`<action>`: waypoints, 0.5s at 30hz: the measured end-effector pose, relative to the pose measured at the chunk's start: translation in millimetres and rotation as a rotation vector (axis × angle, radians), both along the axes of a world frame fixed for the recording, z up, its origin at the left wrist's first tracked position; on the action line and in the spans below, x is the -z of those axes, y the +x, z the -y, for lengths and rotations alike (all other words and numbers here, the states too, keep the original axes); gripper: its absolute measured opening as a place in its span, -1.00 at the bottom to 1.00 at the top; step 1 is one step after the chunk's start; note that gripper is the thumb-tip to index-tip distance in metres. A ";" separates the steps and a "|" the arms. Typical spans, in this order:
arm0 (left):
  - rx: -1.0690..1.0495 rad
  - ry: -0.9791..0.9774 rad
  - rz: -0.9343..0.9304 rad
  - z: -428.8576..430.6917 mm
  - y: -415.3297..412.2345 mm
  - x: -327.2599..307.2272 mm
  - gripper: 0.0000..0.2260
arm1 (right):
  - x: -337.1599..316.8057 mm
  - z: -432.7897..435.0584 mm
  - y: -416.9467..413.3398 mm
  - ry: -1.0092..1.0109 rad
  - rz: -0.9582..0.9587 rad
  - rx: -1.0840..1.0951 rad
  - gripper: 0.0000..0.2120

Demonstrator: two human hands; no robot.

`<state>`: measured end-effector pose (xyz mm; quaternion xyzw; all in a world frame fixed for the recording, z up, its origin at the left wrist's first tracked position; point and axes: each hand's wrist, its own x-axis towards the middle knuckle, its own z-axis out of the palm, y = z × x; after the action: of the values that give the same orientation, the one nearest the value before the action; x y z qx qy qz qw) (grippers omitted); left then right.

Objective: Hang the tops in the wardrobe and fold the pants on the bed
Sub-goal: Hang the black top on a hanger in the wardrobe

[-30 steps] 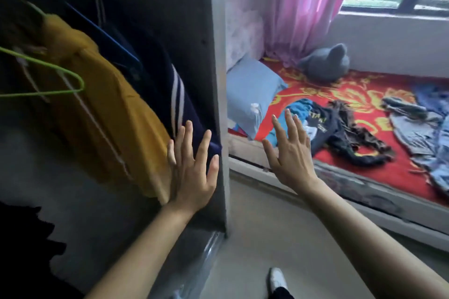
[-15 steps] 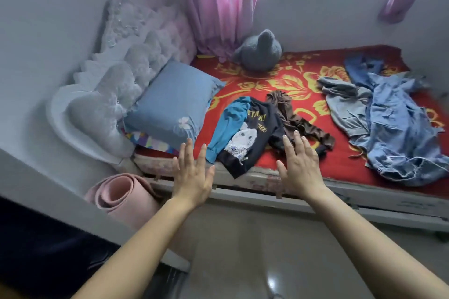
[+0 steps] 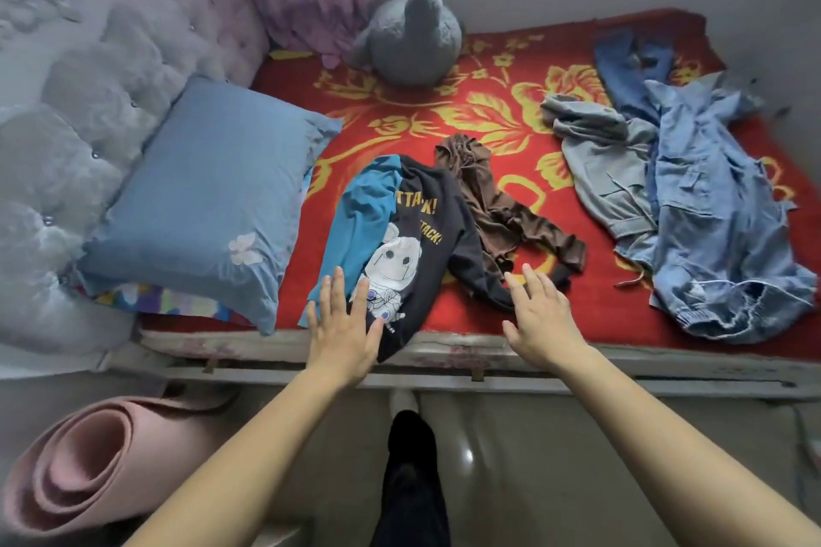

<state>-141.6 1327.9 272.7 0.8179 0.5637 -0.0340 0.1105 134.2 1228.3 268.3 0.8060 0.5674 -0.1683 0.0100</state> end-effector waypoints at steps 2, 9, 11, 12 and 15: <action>0.015 -0.041 -0.003 -47.0 15.4 19.4 -0.38 | 15.0 -37.9 14.7 -0.042 -0.011 0.014 -0.25; 0.062 -0.202 -0.033 -202.6 71.0 90.6 -0.39 | 81.0 -175.6 53.3 -0.152 -0.189 0.209 -0.28; 0.073 -0.232 -0.028 -234.8 85.0 121.6 -0.40 | 116.2 -208.2 57.0 -0.166 -0.278 0.278 -0.29; 0.078 -0.252 -0.033 -247.3 91.0 140.8 -0.41 | 136.6 -222.6 57.8 -0.173 -0.322 0.319 -0.29; 0.101 -0.324 -0.053 -268.3 107.9 200.8 -0.44 | 194.4 -258.8 58.5 -0.169 -0.409 0.427 -0.29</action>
<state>-33.7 1596.2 71.9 0.8154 0.5119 -0.1513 0.2241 192.7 1487.0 73.9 0.8527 0.3594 -0.3721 -0.0733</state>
